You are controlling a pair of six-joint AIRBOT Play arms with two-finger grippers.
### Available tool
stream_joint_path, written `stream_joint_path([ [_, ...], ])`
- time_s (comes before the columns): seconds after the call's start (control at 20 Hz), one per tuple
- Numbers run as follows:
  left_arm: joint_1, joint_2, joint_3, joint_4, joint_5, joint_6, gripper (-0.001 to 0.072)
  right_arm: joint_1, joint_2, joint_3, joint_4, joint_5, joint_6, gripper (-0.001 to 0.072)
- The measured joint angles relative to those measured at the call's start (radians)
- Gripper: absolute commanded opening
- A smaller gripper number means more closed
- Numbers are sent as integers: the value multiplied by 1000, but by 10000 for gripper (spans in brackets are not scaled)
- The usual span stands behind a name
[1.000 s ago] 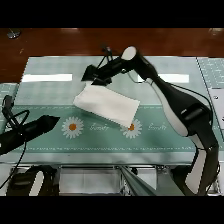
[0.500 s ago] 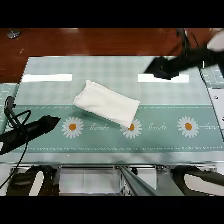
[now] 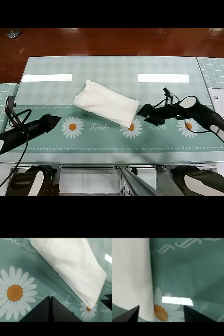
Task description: Fold the shirts.
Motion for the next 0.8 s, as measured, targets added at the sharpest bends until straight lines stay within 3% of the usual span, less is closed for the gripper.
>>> stream_joint_path([
  [0.15,0,-12,0,-5,2,2,24,55,-95,61,70,2,-27,608],
  [0.2,0,-15,0,-5,2,2,24,71,-124,89,78,5,-32,504],
  [0.3,0,-22,0,-6,2,3,24,101,-185,156,62,6,-41,27],
  [0.55,0,-35,0,-7,3,4,24,137,-273,428,69,99,-106,31],
  [0.8,0,-39,0,-7,3,6,24,138,-293,821,-103,262,-66,31],
])
